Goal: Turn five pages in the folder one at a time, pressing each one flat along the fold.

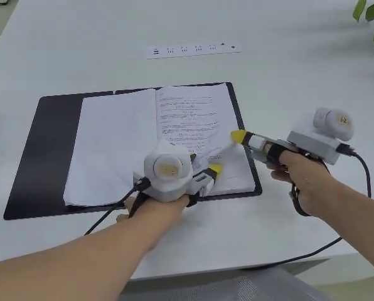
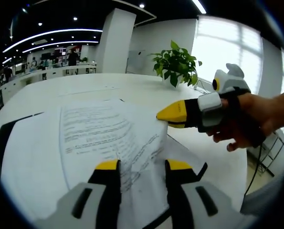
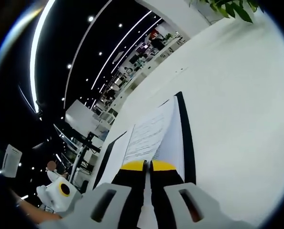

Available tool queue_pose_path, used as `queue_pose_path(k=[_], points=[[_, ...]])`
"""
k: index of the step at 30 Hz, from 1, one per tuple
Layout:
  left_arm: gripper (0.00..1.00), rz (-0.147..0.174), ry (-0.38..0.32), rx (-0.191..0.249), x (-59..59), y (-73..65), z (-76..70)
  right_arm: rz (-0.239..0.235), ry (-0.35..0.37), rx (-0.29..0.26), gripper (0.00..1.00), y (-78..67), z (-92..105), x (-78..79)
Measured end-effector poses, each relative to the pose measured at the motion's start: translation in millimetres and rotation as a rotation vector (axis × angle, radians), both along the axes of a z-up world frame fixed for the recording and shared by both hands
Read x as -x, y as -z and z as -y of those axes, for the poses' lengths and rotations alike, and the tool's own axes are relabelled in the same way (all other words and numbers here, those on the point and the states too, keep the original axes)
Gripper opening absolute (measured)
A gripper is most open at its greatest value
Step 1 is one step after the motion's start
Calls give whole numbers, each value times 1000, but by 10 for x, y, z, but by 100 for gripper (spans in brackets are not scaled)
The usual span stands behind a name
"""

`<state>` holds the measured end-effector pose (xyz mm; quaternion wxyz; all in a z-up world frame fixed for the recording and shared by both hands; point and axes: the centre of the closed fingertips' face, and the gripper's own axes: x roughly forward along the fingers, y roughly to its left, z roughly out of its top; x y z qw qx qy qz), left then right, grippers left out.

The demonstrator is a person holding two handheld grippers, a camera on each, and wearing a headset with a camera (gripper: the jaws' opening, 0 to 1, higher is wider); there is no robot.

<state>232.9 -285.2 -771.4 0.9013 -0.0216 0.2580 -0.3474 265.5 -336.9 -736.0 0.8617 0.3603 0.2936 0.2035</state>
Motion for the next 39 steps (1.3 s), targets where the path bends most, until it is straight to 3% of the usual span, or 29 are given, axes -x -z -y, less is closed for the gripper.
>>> queue_pose_path(k=[4,9,20,26,30,32,39], points=[[39,-22,18,4,73,-29,-34,-32,16,-28,0,-5,18,27],[42,-24,21,27,162,-117,-103,-64,43,-62,0,-39,60,53],[47,4,-29,101,273,-422,-387,-16,60,-74,0,-339,-81,96],[49,35,-57,142,326,-634,-627,4,63,-81,0,-512,-184,87],[52,50,-61,138,369,-736,-780,39,61,-91,0,-663,-300,58],[51,74,-63,139,387,-810,-900,43,60,-90,0,-712,-365,48],[54,104,-103,155,440,-951,-1296,99,28,-81,0,-914,-667,42]])
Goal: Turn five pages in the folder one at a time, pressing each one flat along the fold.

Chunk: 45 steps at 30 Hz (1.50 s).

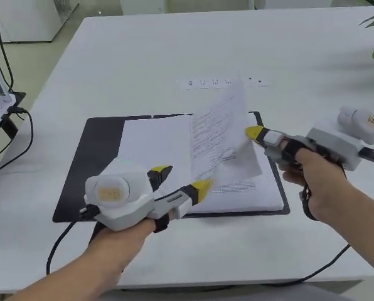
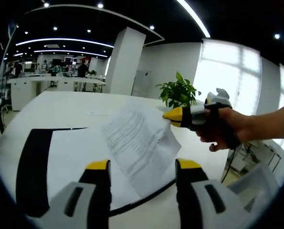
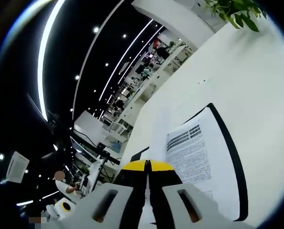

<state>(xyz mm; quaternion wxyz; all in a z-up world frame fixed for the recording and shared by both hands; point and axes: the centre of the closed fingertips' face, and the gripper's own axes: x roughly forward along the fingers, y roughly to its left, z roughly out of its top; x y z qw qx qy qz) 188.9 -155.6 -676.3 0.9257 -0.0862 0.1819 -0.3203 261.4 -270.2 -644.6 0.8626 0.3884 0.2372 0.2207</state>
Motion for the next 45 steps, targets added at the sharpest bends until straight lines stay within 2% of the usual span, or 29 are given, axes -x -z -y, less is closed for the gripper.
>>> queue_pose_path(k=[6,12,18,22,27,33,38,43,45], points=[[54,18,-46,18,48,-102,-321,24,-35,-5,0,-121,-288,35],[55,35,-87,46,105,-213,-562,48,-70,16,0,-219,-607,71],[54,49,-107,29,184,-232,-758,56,-102,52,0,-230,-870,97],[55,67,-105,-2,212,-257,-880,54,-121,76,0,-222,-1057,112],[54,88,-97,-44,215,-267,-1021,31,-152,118,0,-151,-1278,91],[54,69,-112,-56,194,-230,-1171,2,-191,176,0,-56,-1519,26],[54,72,-88,-105,205,-189,-1202,-27,-238,266,0,36,-1765,78],[54,59,-106,-79,187,-175,-1250,-39,-275,344,0,201,-1977,66],[54,57,-111,-74,183,-177,-1255,-50,-286,353,0,277,-2025,40]])
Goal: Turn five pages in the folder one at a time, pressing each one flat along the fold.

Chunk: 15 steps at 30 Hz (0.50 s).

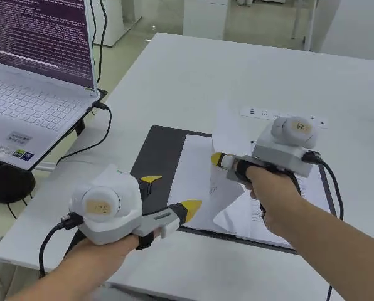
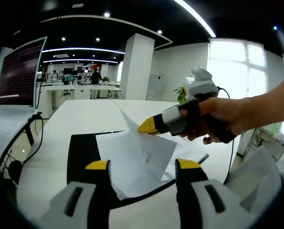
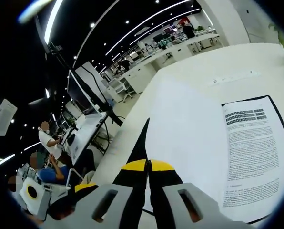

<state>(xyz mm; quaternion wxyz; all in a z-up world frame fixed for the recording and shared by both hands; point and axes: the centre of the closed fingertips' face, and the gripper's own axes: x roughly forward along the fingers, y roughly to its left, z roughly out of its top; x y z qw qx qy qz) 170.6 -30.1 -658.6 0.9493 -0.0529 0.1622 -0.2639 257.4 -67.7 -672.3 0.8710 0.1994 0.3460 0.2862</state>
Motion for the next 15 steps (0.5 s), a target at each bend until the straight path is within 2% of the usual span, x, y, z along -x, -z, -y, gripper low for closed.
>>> queue_pose_path(k=[2,5,10,11,15], points=[[54,-3,-5,9,-9,4,-10,-7,-5,15,0,86,-42,-40],[54,-8,-14,12,-14,19,-27,-16,-17,30,0,133,-124,10],[54,-20,-24,13,-30,57,-54,-41,-39,53,0,264,-228,-6],[54,-25,-26,11,-39,78,-61,-52,-48,61,0,332,-252,-48],[54,-46,-26,-4,-57,172,-73,-80,-83,93,0,511,-334,-50]])
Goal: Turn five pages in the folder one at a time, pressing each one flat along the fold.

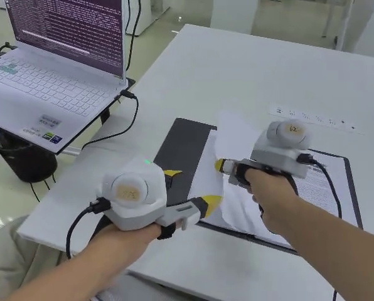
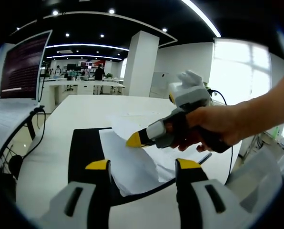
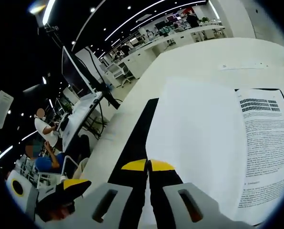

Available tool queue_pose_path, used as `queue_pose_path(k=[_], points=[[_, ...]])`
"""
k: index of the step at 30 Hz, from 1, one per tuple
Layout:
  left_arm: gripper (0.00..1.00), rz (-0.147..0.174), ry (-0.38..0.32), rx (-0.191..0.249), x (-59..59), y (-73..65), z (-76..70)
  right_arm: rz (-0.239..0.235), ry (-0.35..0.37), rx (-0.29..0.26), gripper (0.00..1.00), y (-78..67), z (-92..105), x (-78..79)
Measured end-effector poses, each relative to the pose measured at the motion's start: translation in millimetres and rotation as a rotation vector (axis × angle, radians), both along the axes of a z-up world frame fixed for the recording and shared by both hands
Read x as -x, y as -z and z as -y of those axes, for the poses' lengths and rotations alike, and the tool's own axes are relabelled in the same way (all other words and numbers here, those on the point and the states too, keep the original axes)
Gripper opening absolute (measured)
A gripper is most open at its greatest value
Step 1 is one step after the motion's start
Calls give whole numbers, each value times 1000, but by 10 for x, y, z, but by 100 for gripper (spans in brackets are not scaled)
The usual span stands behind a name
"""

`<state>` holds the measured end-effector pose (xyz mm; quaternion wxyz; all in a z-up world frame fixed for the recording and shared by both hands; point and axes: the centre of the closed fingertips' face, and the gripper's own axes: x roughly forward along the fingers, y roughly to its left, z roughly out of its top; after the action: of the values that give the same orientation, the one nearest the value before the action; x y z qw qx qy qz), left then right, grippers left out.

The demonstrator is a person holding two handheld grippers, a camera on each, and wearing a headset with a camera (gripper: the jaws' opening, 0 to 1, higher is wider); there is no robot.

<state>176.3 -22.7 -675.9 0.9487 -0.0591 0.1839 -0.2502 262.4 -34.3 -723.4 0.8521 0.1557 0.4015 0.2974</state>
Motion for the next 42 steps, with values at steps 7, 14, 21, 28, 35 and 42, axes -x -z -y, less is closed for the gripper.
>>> queue_pose_path(k=[7,14,21,28,35,42], points=[[54,-24,-2,-10,-1,73,-21,-41,-16,5,2,254,-61,14],[54,-42,3,-22,2,130,-33,-74,-77,8,0,419,-171,190],[54,-78,26,-39,1,254,-17,-66,-71,-46,0,385,-234,284],[53,-110,77,-85,-58,415,116,-39,-36,-90,0,255,-135,270],[50,-148,75,-100,-258,605,300,3,20,-113,0,76,176,350],[46,-184,29,-158,-357,860,321,12,108,-124,0,78,607,313]])
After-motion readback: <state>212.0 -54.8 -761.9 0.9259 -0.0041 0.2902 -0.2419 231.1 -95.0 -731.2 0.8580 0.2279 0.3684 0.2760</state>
